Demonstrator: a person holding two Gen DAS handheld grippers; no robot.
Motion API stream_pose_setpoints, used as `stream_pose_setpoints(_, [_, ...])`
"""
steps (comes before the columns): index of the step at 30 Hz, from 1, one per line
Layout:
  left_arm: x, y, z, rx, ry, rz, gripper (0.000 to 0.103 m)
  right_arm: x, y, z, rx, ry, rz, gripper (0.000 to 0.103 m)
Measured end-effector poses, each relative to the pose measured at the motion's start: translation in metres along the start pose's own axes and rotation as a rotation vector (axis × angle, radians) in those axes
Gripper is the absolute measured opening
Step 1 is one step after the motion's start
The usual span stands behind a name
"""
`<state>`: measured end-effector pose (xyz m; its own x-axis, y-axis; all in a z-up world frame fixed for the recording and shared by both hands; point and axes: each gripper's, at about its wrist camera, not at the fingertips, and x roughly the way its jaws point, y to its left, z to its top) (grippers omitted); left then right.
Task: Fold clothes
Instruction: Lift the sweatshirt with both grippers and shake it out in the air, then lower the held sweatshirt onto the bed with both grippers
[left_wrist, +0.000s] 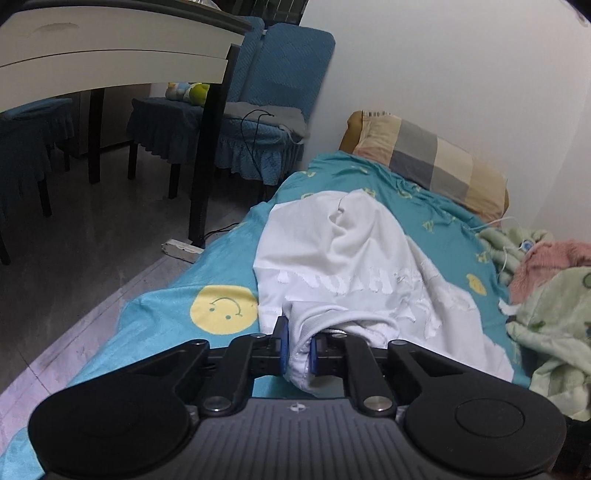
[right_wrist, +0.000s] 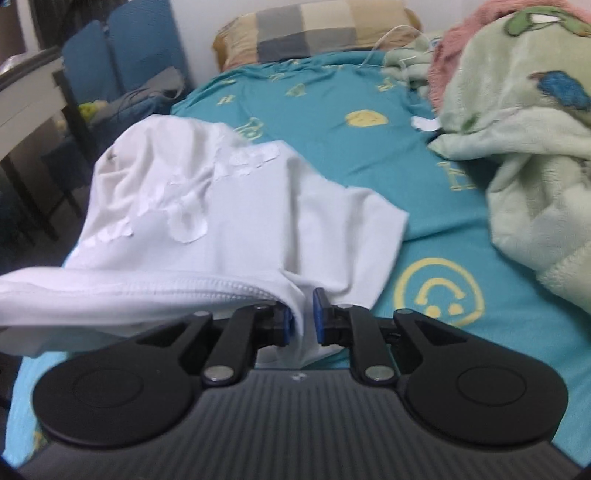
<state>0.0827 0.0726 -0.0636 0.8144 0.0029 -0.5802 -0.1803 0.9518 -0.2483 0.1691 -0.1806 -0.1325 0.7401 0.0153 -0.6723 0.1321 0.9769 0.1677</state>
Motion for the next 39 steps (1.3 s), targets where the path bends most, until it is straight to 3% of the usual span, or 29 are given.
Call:
stream_pose_setpoints(4, [-0.017, -0.01, 0.018, 0.034, -0.086, -0.053, 0.009, -0.044, -0.004, 0.027, 0.055, -0.209, -0.012, 0.008])
stream_pose_setpoints(6, [-0.038, -0.02, 0.038, 0.063, -0.164, -0.083, 0.009, -0.077, 0.0, 0.048, 0.068, -0.311, -0.008, 0.007])
stream_pose_setpoints(13, [-0.153, -0.057, 0.145, 0.115, -0.452, -0.175, 0.007, -0.229, 0.028, 0.133, 0.03, -0.613, 0.059, 0.007])
stream_pose_setpoints(19, [-0.28, -0.07, 0.224, 0.136, -0.598, -0.246, 0.007, -0.372, 0.048, 0.179, -0.025, -0.796, 0.134, 0.007])
stream_pose_setpoints(27, [-0.43, -0.077, 0.269, 0.161, -0.725, -0.322, 0.008, -0.537, 0.065, 0.185, -0.099, -0.954, 0.17, 0.007])
stream_pose_setpoints(30, [-0.462, -0.084, 0.275, 0.188, -0.732, -0.322, 0.008, -0.549, 0.064, 0.189, -0.113, -0.941, 0.156, 0.007])
stream_pose_setpoints(34, [-0.449, -0.091, 0.282, 0.208, -0.667, -0.315, 0.008, -0.562, 0.064, 0.195, -0.132, -0.92, 0.134, 0.007])
stream_pose_setpoints(39, [-0.35, -0.09, 0.289, 0.211, -0.548, -0.284, 0.008, -0.472, 0.055, 0.212, -0.109, -0.767, 0.106, 0.007])
